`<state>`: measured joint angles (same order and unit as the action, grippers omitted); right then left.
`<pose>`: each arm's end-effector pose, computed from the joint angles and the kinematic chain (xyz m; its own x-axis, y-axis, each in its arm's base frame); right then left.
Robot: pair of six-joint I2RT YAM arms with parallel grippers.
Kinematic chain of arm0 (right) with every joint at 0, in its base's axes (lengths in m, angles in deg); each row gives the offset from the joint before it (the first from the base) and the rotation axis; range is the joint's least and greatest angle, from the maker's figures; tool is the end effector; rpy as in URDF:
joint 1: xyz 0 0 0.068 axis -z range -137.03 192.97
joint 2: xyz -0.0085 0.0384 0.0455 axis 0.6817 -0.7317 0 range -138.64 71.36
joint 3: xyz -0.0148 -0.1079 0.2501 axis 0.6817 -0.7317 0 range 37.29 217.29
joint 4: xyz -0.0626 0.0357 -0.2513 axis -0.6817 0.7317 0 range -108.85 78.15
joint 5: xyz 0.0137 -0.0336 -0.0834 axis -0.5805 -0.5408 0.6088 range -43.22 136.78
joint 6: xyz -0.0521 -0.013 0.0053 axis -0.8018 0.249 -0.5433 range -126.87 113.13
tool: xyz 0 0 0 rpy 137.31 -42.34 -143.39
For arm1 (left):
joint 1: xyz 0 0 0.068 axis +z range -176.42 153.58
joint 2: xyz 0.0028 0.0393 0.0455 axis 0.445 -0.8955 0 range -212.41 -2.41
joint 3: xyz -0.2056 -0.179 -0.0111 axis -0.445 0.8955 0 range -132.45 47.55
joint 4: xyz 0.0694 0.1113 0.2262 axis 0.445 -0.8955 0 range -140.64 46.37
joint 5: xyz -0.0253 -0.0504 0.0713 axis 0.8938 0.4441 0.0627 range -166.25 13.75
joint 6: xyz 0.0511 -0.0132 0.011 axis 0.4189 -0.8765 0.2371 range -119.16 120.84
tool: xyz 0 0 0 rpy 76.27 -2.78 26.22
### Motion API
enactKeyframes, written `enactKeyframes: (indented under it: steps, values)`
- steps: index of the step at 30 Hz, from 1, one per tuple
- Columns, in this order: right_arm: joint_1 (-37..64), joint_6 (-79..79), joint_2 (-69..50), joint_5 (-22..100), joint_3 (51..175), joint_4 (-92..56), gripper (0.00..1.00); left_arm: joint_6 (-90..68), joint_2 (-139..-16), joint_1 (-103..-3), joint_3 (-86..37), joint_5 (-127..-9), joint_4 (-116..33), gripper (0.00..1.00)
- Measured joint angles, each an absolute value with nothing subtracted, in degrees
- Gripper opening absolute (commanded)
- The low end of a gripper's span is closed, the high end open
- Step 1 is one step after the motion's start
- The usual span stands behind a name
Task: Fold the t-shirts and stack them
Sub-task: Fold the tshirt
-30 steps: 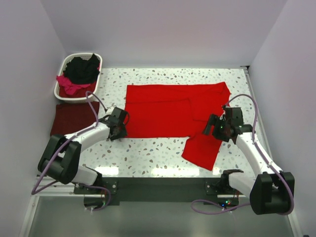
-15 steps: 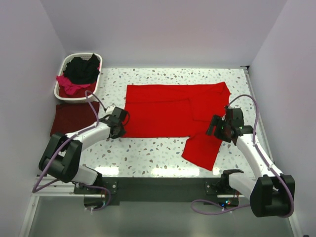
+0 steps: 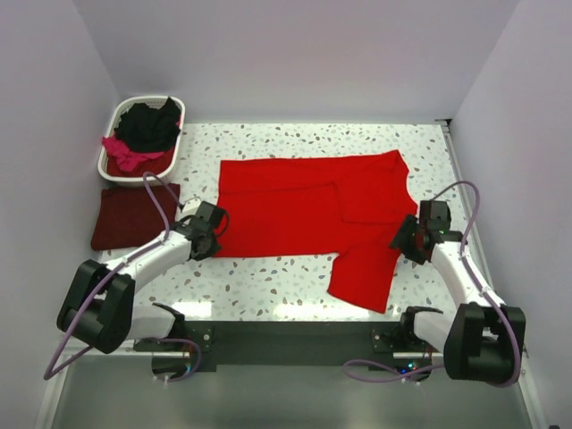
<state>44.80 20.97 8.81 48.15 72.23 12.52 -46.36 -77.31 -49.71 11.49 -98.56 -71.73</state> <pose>0.1996 -0.0073 0.1934 -0.7368 0.4906 -0.4653 0.4391 0.8705 0.2225 0.2089 -0.0751 0.1631 -0.7423 -0.4196 -0.5224 -0.4644 0.8842 -0.0502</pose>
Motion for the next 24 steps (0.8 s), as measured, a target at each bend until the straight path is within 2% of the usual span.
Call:
enactKeyframes:
  steps: [5, 17, 20, 23, 24]
  values:
    - [53.0, 21.2, 6.1, 45.8, 70.1, 8.8, 0.53, -46.6, -76.8, -49.7, 12.4, -98.6, -71.8, 0.0]
    - [56.9, 22.8, 1.3, 39.2, 66.8, -1.2, 0.41, -46.6, -76.3, -49.7, 12.6, -98.7, -71.9, 0.0]
    - [57.1, 23.2, 0.2, 38.0, 66.8, -3.0, 0.31, -46.6, -76.1, -49.7, 12.6, -98.9, -72.0, 0.0]
    - [57.3, 23.3, -0.5, 37.2, 66.7, -3.6, 0.14, -46.7, -75.8, -49.7, 12.6, -99.1, -72.1, 0.0]
    - [57.3, 23.3, -0.5, 37.2, 66.6, -3.4, 0.03, -46.7, -75.6, -49.7, 12.6, -99.1, -72.2, 0.0]
